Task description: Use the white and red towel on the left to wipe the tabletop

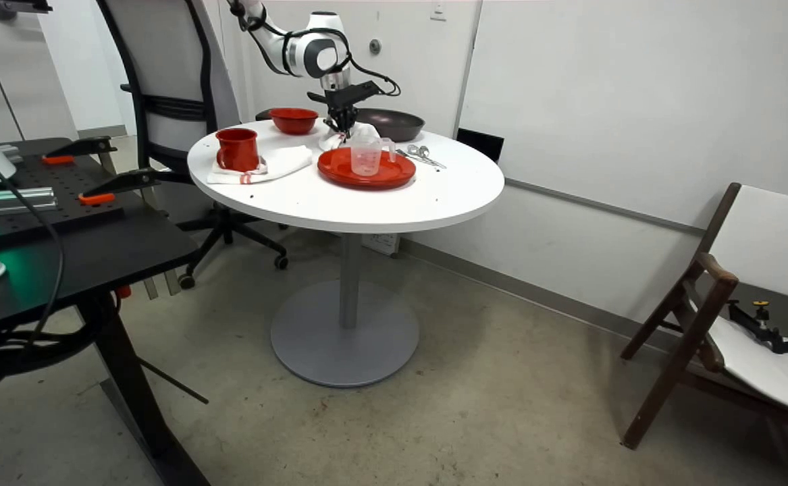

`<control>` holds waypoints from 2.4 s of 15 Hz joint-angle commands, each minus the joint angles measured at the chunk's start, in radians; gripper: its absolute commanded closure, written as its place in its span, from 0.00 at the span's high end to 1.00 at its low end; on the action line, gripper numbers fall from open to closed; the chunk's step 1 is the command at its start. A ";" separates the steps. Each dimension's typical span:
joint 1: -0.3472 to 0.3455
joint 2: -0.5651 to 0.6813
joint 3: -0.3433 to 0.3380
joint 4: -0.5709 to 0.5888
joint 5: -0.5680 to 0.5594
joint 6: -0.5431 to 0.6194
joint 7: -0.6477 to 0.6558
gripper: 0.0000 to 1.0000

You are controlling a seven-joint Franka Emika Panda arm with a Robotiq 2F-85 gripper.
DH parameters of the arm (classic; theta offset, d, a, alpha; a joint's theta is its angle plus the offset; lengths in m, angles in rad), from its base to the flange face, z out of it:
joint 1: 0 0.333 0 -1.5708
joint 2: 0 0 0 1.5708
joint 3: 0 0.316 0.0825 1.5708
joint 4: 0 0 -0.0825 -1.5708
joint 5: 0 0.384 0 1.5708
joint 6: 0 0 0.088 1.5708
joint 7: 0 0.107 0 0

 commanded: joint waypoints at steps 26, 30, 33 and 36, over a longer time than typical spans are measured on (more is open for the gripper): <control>0.009 -0.309 0.022 -0.593 -0.003 0.167 0.358 0.00; -0.015 -0.391 0.060 -0.752 0.002 0.192 0.449 0.00; -0.043 -0.448 0.103 -0.856 0.010 0.201 0.493 0.00; -0.076 -0.488 0.147 -0.935 0.023 0.201 0.520 0.00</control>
